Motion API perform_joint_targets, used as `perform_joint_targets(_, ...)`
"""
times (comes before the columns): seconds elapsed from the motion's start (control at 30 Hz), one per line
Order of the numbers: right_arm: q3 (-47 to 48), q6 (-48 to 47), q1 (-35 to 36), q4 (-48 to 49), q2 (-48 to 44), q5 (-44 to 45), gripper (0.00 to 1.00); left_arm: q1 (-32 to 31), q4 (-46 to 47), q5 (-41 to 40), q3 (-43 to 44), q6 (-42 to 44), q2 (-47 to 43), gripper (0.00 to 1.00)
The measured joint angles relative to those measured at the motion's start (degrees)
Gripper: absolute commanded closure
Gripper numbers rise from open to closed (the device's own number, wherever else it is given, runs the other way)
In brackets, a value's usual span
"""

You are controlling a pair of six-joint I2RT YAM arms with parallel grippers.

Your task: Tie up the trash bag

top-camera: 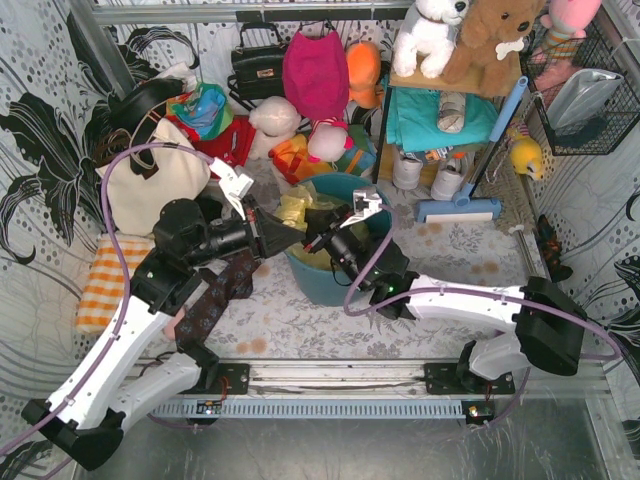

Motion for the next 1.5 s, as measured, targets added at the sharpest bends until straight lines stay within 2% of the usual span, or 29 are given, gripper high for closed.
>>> perform_joint_targets(0.2, -2.6, -5.3, 0.0, 14.3, 2.8, -2.9, 1.00, 0.0, 0.4, 0.4, -3.2, -1.2, -1.8, 0.87)
perform_joint_targets(0.7, -6.1, -16.9, 0.3, 30.3, 6.9, -6.1, 1.00, 0.0, 5.2, 1.3, -8.9, -5.3, -4.2, 0.87)
perform_joint_targets(0.77, -6.1, -17.3, 0.7, 29.0, 6.4, -5.0, 1.00, 0.0, 5.3, 1.2, -9.1, -5.8, -4.3, 0.87)
perform_joint_targets(1.0, -3.2, -18.1, 4.5, 12.1, -1.6, 6.8, 1.00, 0.0, 5.9, 0.9, -9.3, -7.5, -4.7, 0.86)
perform_joint_targets(1.2, -0.8, -20.1, 5.6, 5.9, -4.5, 12.9, 1.00, 0.0, 6.0, 0.7, -9.9, -8.4, -4.3, 0.85)
perform_joint_targets(1.33, -0.5, -24.2, 5.7, 6.1, -4.0, 13.0, 1.00, 0.0, 6.9, 0.9, -11.0, -9.5, -4.1, 0.86)
perform_joint_targets(1.5, -0.9, -31.2, 5.7, 13.8, -0.1, 10.7, 1.00, 0.0, 7.8, 1.3, -13.2, -11.5, -4.2, 0.88)
